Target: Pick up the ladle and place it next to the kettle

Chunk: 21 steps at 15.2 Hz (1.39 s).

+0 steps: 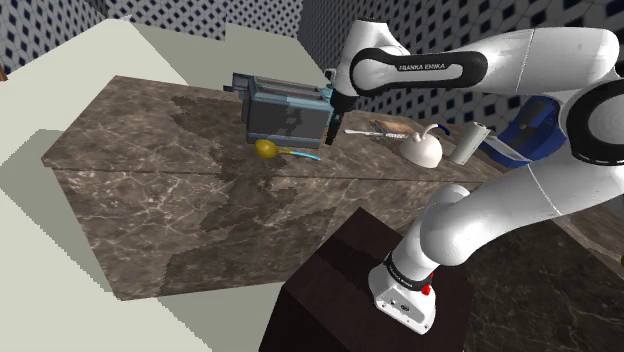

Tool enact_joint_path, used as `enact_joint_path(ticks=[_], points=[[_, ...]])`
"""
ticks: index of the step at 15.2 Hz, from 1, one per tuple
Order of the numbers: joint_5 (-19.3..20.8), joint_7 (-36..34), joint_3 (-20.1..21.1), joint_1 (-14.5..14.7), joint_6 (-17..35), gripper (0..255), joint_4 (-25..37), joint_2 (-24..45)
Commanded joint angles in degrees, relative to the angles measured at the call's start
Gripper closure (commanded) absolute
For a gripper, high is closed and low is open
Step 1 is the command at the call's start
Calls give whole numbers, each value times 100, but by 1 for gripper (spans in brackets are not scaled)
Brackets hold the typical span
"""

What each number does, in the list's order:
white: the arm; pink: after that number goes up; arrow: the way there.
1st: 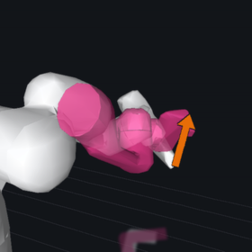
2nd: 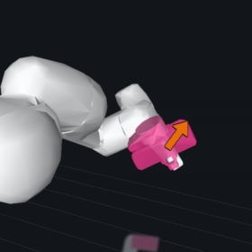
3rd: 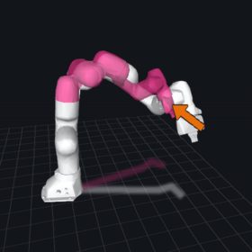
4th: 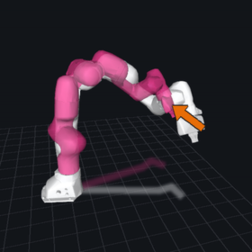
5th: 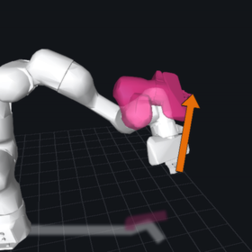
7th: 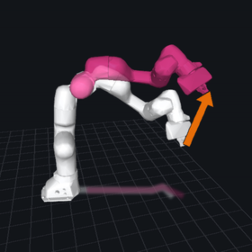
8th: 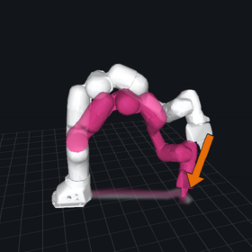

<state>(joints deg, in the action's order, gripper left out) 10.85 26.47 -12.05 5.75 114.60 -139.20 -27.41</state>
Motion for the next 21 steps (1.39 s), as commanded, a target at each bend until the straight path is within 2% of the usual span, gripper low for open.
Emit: enact_joint_path(ticks=[1,7,13,21], points=[[-9,359,-112,114,463,0,24,346],[-256,1435,-350,477,1694,0,254,1479],[-786,2589,-399,757,2647,0,669,2587],[-998,2740,-396,735,3199,0,606,3093]])
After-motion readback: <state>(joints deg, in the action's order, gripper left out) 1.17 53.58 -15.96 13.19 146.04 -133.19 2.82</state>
